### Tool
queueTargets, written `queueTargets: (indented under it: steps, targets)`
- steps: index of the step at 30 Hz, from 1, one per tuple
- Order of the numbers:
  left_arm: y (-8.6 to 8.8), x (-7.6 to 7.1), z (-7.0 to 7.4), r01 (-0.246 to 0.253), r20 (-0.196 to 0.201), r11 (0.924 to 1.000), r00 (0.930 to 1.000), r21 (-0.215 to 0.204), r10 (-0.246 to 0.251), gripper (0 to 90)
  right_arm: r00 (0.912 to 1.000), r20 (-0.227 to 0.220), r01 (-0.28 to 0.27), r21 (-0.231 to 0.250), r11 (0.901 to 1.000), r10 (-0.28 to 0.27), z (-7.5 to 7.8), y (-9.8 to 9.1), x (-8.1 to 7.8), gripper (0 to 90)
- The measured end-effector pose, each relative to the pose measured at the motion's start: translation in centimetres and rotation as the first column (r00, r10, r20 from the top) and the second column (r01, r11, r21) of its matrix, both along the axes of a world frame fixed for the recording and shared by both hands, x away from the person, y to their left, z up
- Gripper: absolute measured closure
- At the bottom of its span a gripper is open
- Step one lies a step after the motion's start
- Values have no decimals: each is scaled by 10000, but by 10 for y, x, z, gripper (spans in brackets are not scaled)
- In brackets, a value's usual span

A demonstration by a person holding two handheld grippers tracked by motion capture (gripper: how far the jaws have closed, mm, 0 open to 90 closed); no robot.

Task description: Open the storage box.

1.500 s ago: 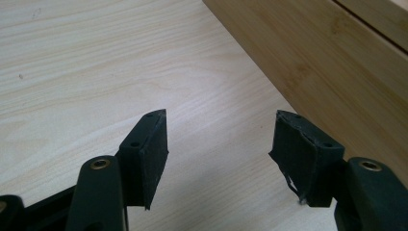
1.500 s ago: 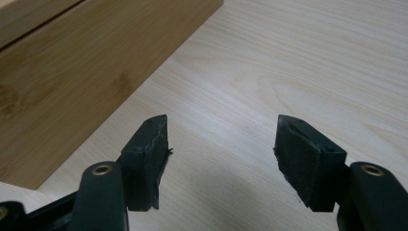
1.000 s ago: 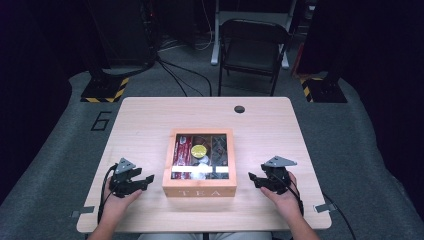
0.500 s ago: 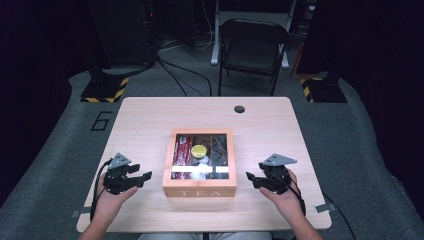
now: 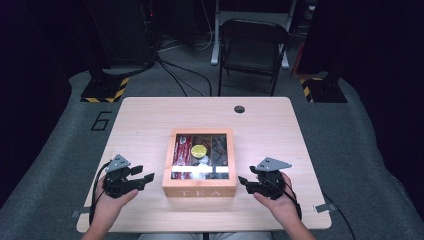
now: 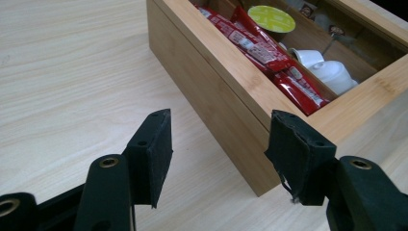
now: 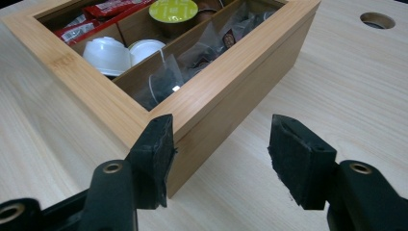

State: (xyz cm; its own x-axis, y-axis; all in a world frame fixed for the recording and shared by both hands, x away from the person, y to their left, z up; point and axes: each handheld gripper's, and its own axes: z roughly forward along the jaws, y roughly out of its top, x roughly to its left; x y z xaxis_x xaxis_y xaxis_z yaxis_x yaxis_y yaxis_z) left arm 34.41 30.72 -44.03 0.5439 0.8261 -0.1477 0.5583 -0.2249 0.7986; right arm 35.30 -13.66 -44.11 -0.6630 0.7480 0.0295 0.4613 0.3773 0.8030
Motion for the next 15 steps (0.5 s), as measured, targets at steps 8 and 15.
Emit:
queueTargets:
  steps: [8, 15]
  targets:
    - [-11, -9, -4, 368, 63, 9993, 9993, 11, -368, 427, 9994, 30, -356, 355, 9987, 355, 2, 4, -8, 422]
    - [-21, -18, -13, 745, 113, 9971, 9971, 132, -747, 431, 9984, -100, -551, 545, 9970, 558, -4, 8, -14, 423]
